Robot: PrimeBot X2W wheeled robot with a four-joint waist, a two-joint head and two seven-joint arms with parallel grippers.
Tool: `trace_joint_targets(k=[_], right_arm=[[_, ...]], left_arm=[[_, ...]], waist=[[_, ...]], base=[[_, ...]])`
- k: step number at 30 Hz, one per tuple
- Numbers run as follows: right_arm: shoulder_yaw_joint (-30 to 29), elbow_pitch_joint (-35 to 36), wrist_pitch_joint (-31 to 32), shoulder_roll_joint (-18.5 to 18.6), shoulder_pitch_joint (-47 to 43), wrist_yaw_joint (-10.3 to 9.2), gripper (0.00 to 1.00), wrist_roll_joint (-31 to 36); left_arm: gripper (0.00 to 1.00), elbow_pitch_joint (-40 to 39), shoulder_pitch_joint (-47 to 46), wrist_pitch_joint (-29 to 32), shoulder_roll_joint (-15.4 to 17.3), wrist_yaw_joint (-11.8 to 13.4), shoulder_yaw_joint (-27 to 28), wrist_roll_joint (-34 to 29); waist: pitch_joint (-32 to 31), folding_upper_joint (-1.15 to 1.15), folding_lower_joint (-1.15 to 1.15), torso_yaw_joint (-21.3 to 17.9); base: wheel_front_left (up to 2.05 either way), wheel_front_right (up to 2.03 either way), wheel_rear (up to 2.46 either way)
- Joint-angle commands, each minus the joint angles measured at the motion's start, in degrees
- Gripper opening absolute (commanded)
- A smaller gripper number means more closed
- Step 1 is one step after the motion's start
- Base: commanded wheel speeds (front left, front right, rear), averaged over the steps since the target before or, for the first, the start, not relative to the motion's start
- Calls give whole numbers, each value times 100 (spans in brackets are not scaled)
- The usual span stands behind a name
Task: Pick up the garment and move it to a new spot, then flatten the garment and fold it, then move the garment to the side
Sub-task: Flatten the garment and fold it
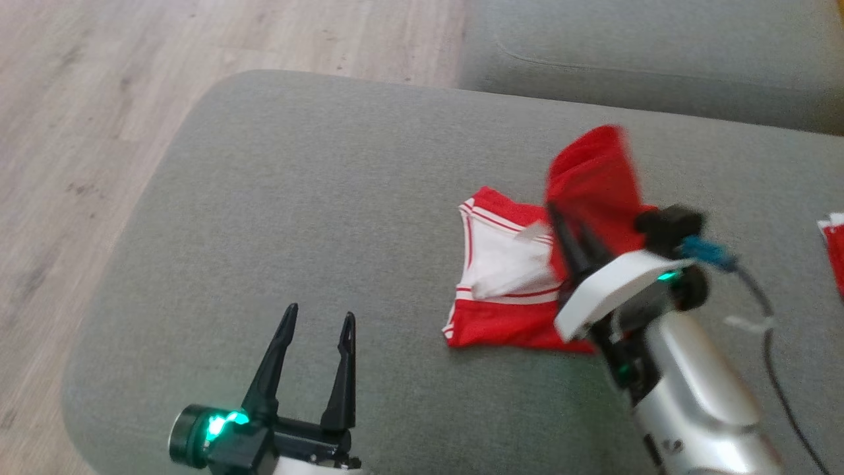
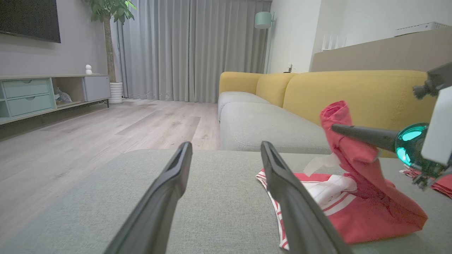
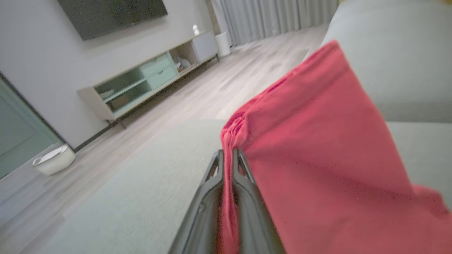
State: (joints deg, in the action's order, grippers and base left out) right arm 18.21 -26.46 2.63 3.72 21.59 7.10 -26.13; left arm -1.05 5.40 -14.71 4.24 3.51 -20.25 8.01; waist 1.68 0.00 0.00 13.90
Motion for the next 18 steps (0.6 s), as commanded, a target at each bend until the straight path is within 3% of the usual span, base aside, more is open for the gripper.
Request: trace_joint_targets(k=[1, 7, 8, 9, 10, 18], right_arm=[[292, 43, 10, -82, 199, 39, 0, -76], [1058, -788, -171, -83, 347, 39, 0, -480], [1164, -886, -236, -83, 373, 39, 19, -565], [1272, -970, -311, -83, 400, 39, 75, -644], [1366, -1031, -398, -83, 420, 39, 100, -758], [1784, -1013, -1325, -84, 700, 39, 100, -1622]], left_arm=[[100, -158, -87, -29, -79, -9, 147, 10], [100, -119, -131, -29, -104, -60, 132, 35], [100, -126, -140, -29, -107, -66, 137, 38], [100, -129, -145, -29, -109, -70, 144, 39], [100, -131, -151, -29, -112, -74, 150, 40], [100, -161, -170, -29, -124, -49, 251, 28]], waist=[[-14, 0, 0, 118], [42, 0, 0, 331], [63, 0, 0, 351], [81, 0, 0, 362], [95, 0, 0, 371], [105, 0, 0, 250]], base=[[0, 0, 0], [0, 0, 0], [0, 0, 0], [0, 0, 0], [0, 0, 0], [0, 0, 0]])
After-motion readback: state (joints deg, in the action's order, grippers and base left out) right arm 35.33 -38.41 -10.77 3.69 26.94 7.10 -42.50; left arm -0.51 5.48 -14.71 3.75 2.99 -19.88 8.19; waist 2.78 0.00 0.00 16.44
